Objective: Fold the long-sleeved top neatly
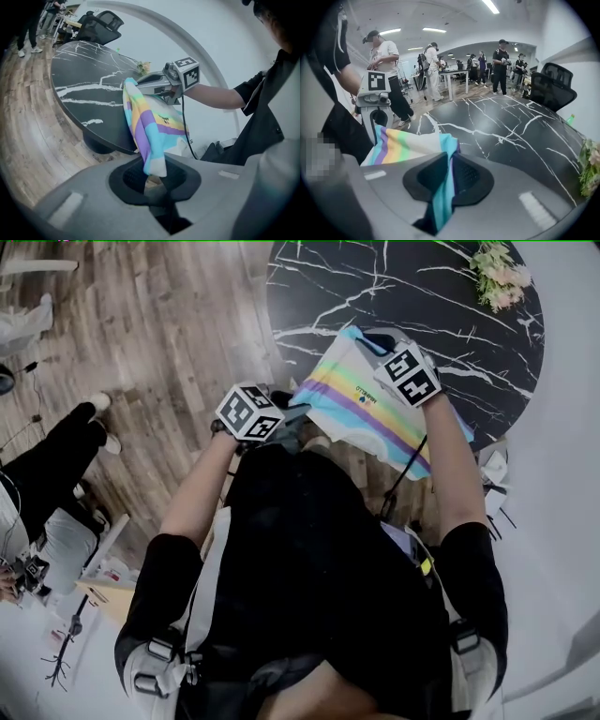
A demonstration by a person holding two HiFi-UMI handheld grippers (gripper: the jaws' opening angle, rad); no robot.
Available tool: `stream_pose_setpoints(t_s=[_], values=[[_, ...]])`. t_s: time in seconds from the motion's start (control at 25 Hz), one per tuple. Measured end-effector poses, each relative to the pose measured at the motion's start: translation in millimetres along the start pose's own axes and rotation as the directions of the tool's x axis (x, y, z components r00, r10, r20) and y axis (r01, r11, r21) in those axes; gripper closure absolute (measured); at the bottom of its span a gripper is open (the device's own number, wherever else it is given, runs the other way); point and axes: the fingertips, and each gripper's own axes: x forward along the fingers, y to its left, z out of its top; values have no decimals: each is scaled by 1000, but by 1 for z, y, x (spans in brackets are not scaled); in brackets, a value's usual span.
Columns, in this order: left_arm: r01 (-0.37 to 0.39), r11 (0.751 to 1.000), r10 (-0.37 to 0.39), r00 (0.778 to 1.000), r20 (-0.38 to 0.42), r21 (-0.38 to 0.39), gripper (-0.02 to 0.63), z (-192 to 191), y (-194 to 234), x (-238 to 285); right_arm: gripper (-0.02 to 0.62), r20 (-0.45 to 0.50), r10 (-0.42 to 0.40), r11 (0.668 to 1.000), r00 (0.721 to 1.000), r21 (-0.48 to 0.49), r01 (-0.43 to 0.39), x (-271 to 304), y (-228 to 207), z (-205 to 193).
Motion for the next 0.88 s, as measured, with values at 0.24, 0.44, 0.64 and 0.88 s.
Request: stream_pose_setpoints(t_s=[0.24,0.44,0.64,0.88], values=[[-43,999,43,999,-11,27,554,37,24,-22,560,51,-61,998,997,34,59,-1,-40,23],[-98,993,98,995,11,59,557,92,60,-52,563,96,-140,989,986,66,134,-2,-84,57],[-175,980,174,984,24,95,557,146,111,-79,563,165,-228,971,960,111,212,-4,-139,97],[-278,955,278,960,14,108,555,184,161,-104,561,231,-274,957,934,158,242,8,-182,137]])
